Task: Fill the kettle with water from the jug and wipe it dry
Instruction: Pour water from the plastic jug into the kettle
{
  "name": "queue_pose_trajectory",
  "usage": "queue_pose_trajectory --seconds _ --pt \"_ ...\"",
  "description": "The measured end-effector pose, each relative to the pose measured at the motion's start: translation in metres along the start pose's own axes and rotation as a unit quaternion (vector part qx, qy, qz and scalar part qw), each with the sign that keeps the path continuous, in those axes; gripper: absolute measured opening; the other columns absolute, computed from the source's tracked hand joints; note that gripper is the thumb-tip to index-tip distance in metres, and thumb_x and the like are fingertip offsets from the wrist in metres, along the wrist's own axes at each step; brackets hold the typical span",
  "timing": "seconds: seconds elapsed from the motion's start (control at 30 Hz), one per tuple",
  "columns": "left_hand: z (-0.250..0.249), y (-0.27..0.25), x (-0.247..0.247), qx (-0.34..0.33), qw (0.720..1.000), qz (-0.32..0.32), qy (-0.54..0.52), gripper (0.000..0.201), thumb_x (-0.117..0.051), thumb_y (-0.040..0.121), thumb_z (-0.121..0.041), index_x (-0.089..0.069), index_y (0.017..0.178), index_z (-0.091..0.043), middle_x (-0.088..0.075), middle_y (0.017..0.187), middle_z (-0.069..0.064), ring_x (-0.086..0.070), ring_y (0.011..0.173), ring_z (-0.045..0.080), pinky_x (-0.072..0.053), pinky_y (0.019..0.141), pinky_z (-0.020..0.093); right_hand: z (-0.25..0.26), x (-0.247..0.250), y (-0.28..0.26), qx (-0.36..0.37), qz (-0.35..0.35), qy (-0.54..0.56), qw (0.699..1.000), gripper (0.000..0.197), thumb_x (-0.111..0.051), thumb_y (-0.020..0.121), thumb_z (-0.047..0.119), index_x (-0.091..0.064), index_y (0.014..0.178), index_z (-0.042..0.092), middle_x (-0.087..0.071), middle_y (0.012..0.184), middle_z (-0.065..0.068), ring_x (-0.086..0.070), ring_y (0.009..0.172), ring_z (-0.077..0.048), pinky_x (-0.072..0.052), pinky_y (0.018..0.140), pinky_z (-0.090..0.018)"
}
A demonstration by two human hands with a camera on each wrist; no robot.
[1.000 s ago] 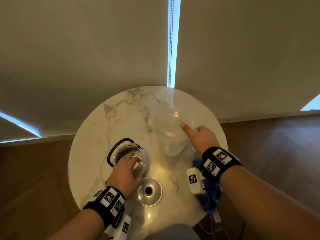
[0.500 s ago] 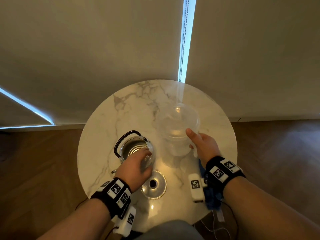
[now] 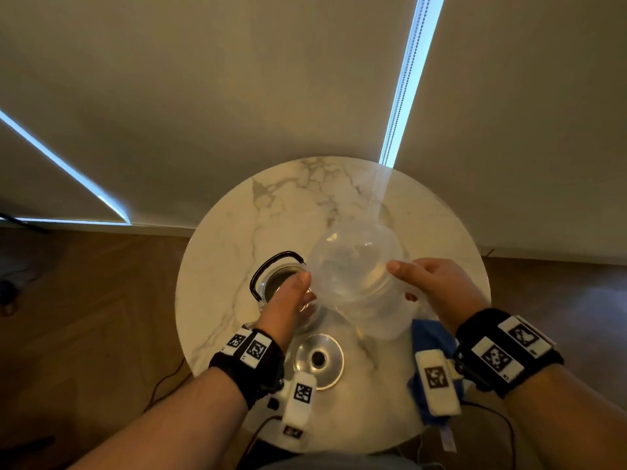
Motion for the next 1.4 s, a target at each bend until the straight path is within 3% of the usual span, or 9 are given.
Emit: queue_pose_trajectory --seconds 0.07,0.13,0.27,0.4,0.6,1.0,1.17,1.3,1.4 --pt "0.005 -0.005 -0.003 0.0 1.0 0.014 -0.022 0.04 -0.048 0.097 -0.046 -0.059 0.13 -0.026 -0.07 0.123 0.002 -0.066 0.116 0.022 -0.051 0.099 0.04 0.004 -0.006 0.001 0.002 0.007 -0.012 1.0 0.078 -0.07 0.066 0.071 -0.063 0.067 -0.006 -0.057 0.061 -0.009 -0.053 0.061 -0.023 -0.045 0.068 -0.038" --pt "0.012 -0.008 0.0 0.001 0.999 0.009 -0.037 0.043 -0.046 0.098 -0.046 -0.057 0.132 -0.023 -0.069 0.124 0.005 -0.066 0.116 0.025 -0.05 0.102 0.044 0.004 -0.012 0.003 0.0 0.016 -0.019 1.0 0.075 -0.071 0.069 0.071 -0.059 0.061 -0.003 -0.054 0.057 -0.008 -0.051 0.058 -0.024 -0.045 0.068 -0.042" --pt "0.029 -0.013 0.004 0.009 0.999 0.043 -0.006 0.054 -0.05 0.089 -0.055 -0.052 0.135 -0.026 -0.068 0.126 0.004 -0.063 0.12 0.025 -0.046 0.107 0.043 0.004 -0.02 0.004 -0.01 0.022 -0.063 0.998 0.077 -0.07 0.078 0.065 -0.058 0.067 -0.01 -0.053 0.054 -0.006 -0.05 0.052 -0.017 -0.045 0.064 -0.038" --pt "0.038 -0.015 0.007 0.039 0.999 0.036 -0.001 0.06 -0.055 0.083 -0.057 -0.052 0.134 -0.026 -0.07 0.122 0.003 -0.065 0.116 0.026 -0.05 0.104 0.041 0.005 -0.028 0.007 -0.023 0.027 -0.109 0.993 0.059 -0.071 0.08 0.062 -0.059 0.06 0.008 -0.051 0.05 0.0 -0.049 0.047 -0.011 -0.046 0.061 -0.034" --pt "0.042 -0.01 0.008 0.066 0.997 0.039 -0.017 0.063 -0.059 0.082 -0.055 -0.051 0.136 -0.024 -0.07 0.123 0.005 -0.069 0.111 0.027 -0.052 0.101 0.044 0.002 -0.035 0.009 -0.053 0.014 -0.149 0.987 0.059 -0.07 0.078 0.067 -0.056 0.055 0.014 -0.049 0.044 0.005 -0.051 0.046 -0.009 -0.048 0.062 -0.036" --pt "0.046 0.0 0.006 0.11 0.992 0.047 -0.026 0.075 -0.054 0.077 -0.064 -0.044 0.141 -0.027 -0.061 0.134 0.008 -0.068 0.112 0.026 -0.052 0.101 0.045 0.018 -0.039 0.017 -0.091 0.009 -0.217 0.972 0.066 -0.068 0.075 0.073 -0.071 0.063 0.008 -0.064 0.049 0.001 -0.064 0.057 -0.019 -0.05 0.063 -0.033" --pt "0.047 0.001 0.009 0.126 0.99 0.057 -0.02 0.076 -0.054 0.077 -0.064 -0.042 0.143 -0.028 -0.058 0.137 0.008 -0.069 0.111 0.027 -0.055 0.095 0.044 0.024 -0.041 0.019 -0.093 0.013 -0.232 0.968 0.064 -0.068 0.075 0.072 -0.07 0.062 0.01 -0.064 0.052 -0.001 -0.065 0.061 -0.021 -0.053 0.067 -0.038" --pt "0.047 0.002 0.014 0.139 0.988 0.063 -0.008 0.068 -0.051 0.087 -0.064 -0.044 0.141 -0.023 -0.061 0.133 0.011 -0.071 0.108 0.028 -0.056 0.094 0.044 0.028 -0.044 0.021 -0.091 0.016 -0.242 0.966 0.064 -0.069 0.075 0.071 -0.07 0.061 0.009 -0.064 0.052 -0.001 -0.064 0.061 -0.022 -0.054 0.071 -0.042" --pt "0.048 0.005 0.02 0.134 0.989 0.061 0.034 0.074 -0.051 0.082 -0.071 -0.05 0.136 -0.021 -0.069 0.121 0.011 -0.073 0.102 0.024 -0.058 0.089 0.04 0.028 -0.045 0.023 -0.094 0.014 -0.247 0.964 0.066 -0.068 0.073 0.074 -0.069 0.06 0.009 -0.062 0.05 0.001 -0.064 0.061 -0.022 -0.055 0.072 -0.045"
Point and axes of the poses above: each hand's wrist, its own y-axis towards the middle knuckle, its own x-axis out of the back of the hand, z = x × y, the point moved 5 cm from there along y, towards the middle knuckle
